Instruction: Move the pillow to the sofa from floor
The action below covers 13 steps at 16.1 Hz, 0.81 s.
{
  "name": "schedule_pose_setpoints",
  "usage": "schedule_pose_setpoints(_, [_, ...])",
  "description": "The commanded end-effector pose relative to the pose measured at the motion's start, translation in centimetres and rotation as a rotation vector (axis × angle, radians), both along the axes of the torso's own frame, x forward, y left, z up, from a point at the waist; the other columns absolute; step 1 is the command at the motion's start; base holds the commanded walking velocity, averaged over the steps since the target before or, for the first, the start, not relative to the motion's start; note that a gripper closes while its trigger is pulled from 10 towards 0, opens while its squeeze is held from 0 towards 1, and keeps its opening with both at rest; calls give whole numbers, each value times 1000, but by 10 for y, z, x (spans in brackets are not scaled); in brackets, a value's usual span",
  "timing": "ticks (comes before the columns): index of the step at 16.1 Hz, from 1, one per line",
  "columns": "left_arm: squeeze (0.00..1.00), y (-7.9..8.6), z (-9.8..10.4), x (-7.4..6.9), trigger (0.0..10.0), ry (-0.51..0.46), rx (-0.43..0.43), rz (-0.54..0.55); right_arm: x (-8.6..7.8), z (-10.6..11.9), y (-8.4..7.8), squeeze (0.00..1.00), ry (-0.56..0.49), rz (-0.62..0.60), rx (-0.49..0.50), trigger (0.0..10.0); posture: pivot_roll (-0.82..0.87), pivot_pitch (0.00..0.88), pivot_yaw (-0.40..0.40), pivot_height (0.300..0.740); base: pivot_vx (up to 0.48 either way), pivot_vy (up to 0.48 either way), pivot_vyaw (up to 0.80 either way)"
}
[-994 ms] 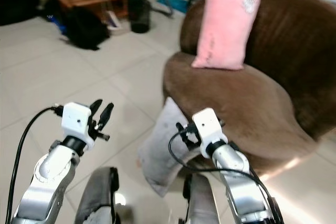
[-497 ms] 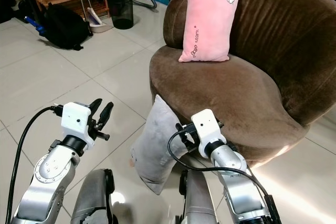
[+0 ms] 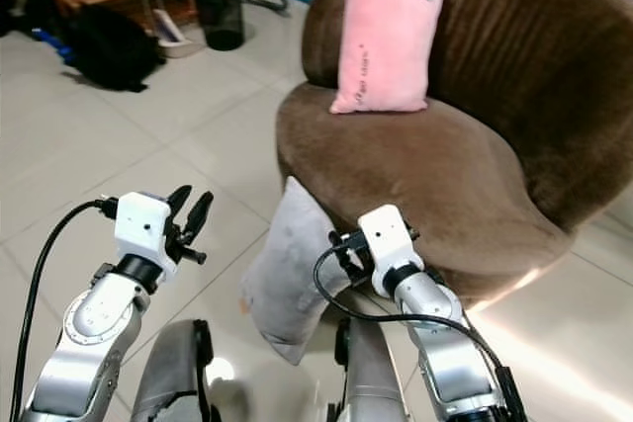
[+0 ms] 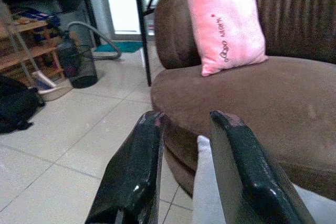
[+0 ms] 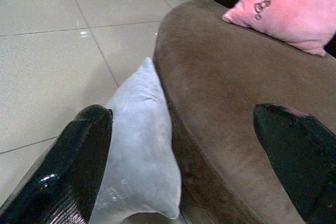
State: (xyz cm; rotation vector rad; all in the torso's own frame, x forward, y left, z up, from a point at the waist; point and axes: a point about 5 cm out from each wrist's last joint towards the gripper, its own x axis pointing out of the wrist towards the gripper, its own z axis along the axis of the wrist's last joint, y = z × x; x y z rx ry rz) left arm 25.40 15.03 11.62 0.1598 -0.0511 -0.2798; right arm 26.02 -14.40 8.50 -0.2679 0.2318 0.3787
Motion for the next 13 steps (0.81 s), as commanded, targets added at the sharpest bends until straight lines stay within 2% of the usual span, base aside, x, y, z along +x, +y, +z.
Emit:
schedule_pose_setpoints(1, [0, -1, 4, -1, 10000, -14, 5, -4, 2, 1, -2, 0, -6, -13, -8, 10000, -43, 62, -36, 546, 307, 0, 0])
schedule_pose_setpoints(13, [0, -2, 7, -1, 10000, -21, 12, -20, 0, 1, 0, 0, 0, -6, -11, 10000, -35, 40, -29, 546, 303, 0, 0])
